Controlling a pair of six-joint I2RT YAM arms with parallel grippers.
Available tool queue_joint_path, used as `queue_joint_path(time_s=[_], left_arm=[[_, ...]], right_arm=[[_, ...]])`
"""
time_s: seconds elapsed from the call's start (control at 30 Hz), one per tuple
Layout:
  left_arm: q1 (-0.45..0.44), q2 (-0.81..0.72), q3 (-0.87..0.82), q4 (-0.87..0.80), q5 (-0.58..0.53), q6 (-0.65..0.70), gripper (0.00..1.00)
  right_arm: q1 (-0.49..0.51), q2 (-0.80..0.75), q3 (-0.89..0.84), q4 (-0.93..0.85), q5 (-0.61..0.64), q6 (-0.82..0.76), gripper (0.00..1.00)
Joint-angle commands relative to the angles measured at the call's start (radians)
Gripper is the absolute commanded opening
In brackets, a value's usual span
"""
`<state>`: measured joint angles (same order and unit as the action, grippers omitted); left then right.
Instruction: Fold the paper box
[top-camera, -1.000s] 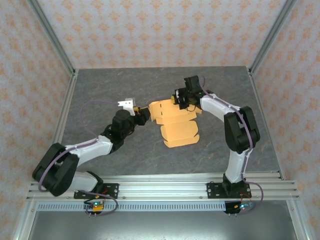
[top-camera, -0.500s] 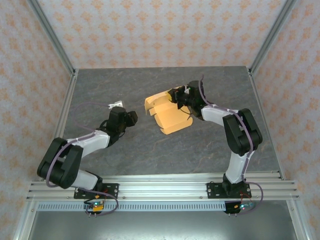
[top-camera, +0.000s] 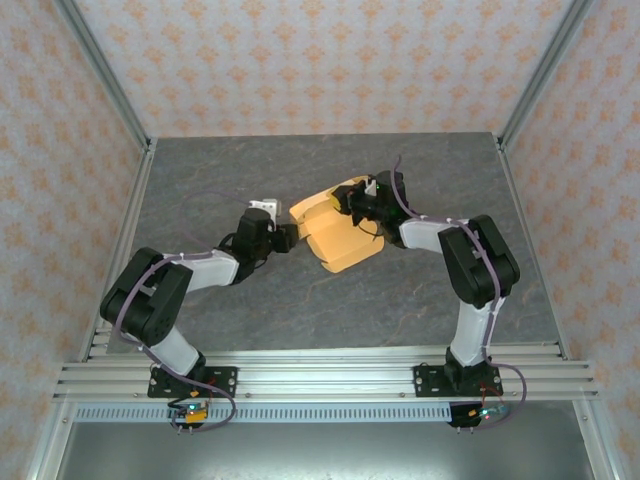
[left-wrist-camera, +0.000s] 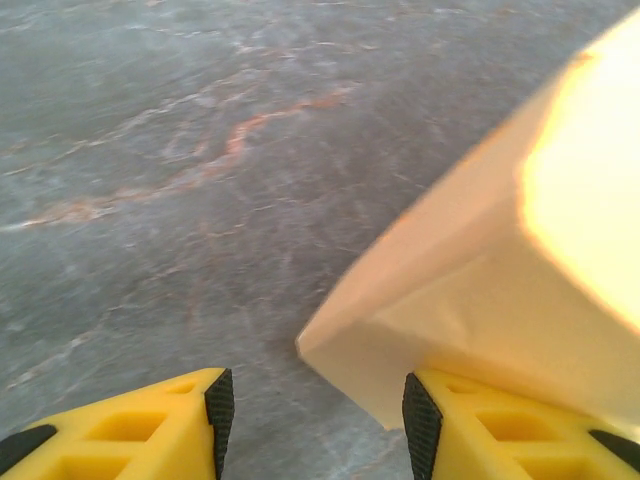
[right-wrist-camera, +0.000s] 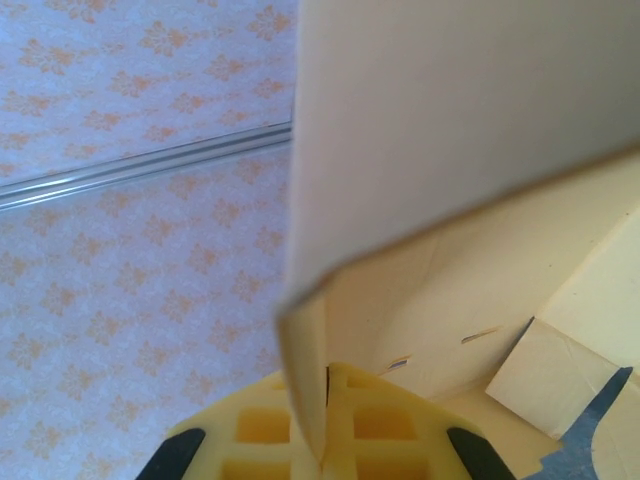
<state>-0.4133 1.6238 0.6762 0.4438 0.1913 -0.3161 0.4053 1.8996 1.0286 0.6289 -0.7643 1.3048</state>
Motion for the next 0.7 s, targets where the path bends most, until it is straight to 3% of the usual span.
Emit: queue_joint_path(time_s=[0.0, 0.67], left_arm=[[-0.009, -0.013, -0.013, 0.066, 0.007, 0.086, 0.5], [-0.052, 0.062, 0.039, 0.145, 0.123, 0.139, 0.31]], right_arm=[[0.01, 0.02, -0.016, 0.053, -0.02, -0.034, 0.04], [0.022, 0.067, -0.042, 0.061, -0.021, -0.095, 0.05]])
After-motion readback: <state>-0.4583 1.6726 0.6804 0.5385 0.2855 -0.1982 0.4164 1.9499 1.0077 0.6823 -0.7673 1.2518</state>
